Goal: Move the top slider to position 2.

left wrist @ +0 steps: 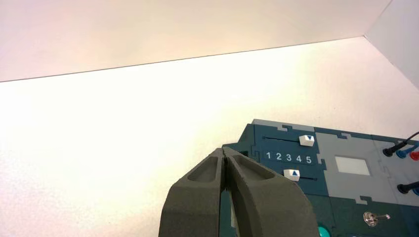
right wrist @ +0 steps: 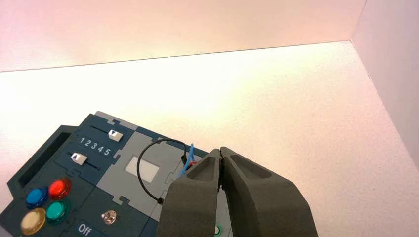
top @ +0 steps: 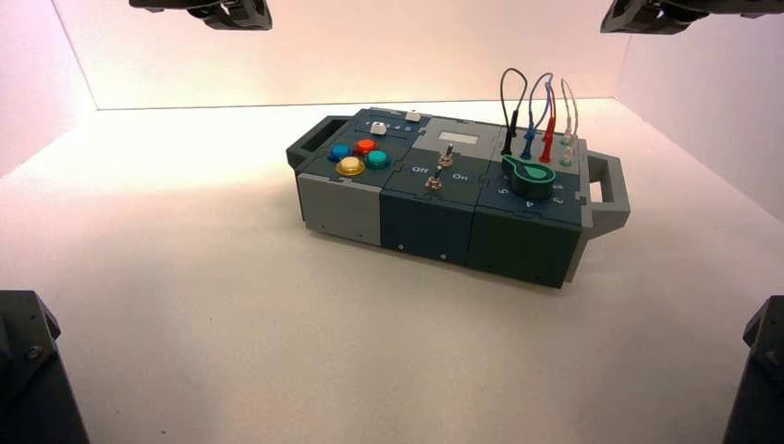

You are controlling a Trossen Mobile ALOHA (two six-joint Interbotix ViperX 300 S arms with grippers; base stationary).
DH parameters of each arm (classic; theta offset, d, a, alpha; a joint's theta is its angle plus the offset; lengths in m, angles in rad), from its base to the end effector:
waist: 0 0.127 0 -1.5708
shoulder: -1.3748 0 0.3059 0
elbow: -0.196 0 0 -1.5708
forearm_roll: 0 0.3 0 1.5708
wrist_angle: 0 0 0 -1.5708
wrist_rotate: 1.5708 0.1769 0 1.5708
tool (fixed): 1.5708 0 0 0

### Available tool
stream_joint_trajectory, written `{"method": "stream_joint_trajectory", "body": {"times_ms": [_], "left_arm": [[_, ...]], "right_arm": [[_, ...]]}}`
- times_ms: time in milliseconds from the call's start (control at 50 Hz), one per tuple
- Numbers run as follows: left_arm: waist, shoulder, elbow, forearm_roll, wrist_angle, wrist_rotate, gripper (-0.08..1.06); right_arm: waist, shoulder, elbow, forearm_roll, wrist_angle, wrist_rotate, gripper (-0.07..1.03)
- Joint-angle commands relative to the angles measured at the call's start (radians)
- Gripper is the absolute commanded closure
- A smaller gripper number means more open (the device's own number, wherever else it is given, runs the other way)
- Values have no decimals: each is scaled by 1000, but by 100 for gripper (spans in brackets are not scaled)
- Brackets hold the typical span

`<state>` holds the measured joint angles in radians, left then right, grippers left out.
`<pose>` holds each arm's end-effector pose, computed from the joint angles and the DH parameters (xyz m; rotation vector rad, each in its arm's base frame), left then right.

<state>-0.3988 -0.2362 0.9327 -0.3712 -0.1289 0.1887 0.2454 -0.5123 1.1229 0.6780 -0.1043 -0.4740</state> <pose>0.3405 -0.1345 0.1439 -0.0452 0.5930 -0.2901 0.2967 0.0624 0.1566 0.1142 0.5387 0.1223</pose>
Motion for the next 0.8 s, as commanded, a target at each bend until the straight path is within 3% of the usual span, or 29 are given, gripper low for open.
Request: {"method": "stream_joint_trajectory", "body": {"times_ms": [20, 420, 800], "left_arm": [[-6, -9, -29, 3, -9, 3, 100], [-37, -9, -40, 3, -5, 3, 100], [-140, 117, -153, 35, 80, 15, 100]], "right_arm": [[-3, -9, -12, 2, -9, 0, 99], [-5, -9, -11, 2, -9, 0, 99], [-5, -11, -5, 2, -15, 0, 99]]}}
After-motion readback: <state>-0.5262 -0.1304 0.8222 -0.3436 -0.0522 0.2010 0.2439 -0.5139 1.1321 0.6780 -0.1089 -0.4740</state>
